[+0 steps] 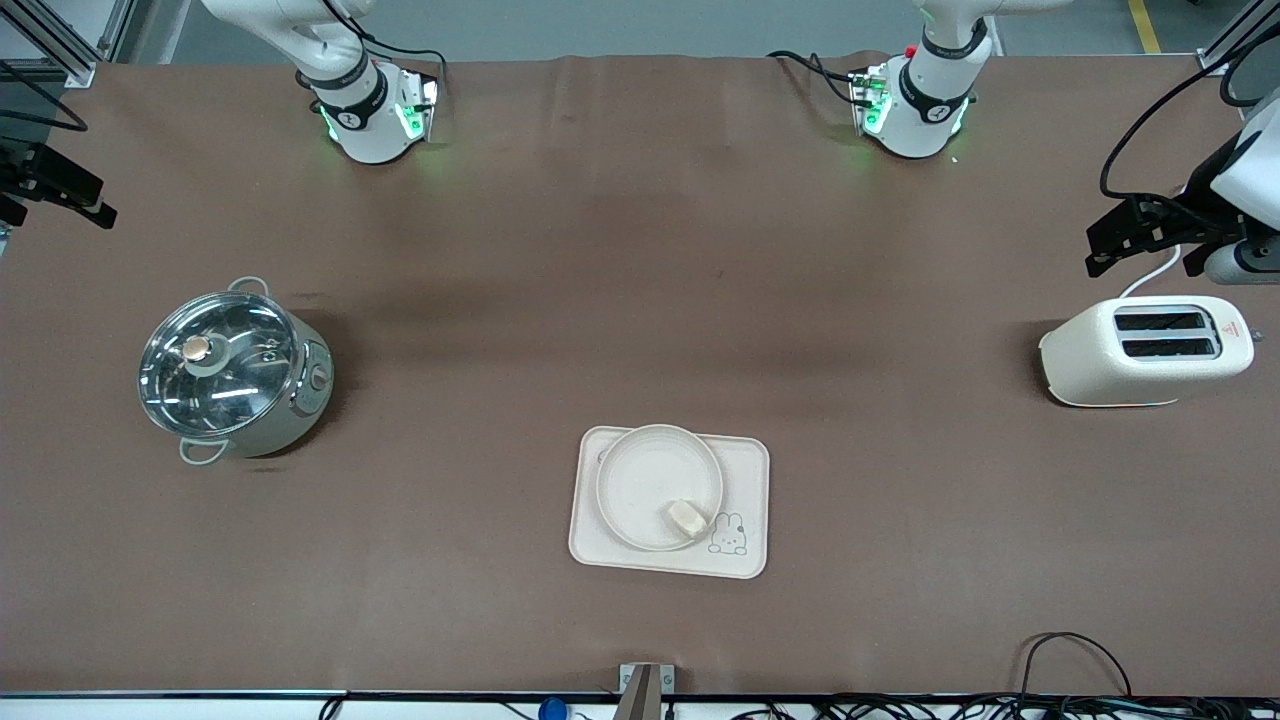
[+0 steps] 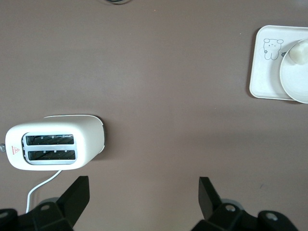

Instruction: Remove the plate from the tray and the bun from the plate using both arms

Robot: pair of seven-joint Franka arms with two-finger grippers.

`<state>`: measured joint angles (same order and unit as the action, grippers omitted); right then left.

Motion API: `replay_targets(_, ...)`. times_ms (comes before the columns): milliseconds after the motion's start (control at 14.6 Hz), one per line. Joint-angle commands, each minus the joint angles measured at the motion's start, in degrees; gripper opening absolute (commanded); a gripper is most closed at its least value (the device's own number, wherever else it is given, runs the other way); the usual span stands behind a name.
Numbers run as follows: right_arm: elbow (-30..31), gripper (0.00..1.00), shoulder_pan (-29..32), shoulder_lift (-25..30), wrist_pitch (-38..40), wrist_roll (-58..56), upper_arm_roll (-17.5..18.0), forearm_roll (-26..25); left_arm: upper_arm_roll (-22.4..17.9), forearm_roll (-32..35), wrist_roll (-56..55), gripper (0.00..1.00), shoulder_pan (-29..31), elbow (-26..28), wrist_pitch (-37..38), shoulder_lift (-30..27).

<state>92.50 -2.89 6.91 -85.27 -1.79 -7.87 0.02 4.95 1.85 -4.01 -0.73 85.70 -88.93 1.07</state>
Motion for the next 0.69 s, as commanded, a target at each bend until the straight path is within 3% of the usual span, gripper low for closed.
replay_targets(0,0.4,1.00,0.8,0.3,0.2,-0.5,0.7,-0.9,0.1,1.3,-0.4,1.00,-0.1,-1.4,0.3,0.3)
replay_targets(411,0.4,1.00,0.7,0.3,-0.2,-0.5,0.8,-0.6,0.3,1.0,-1.4,1.00,-0.6,-0.7,0.6,0.3)
replay_targets(617,0.5,1.00,0.4,0.2,-0.2,-0.2,0.8,0.4,5.2,-2.5,-9.0,1.00,-1.6,1.3,1.1,2.9)
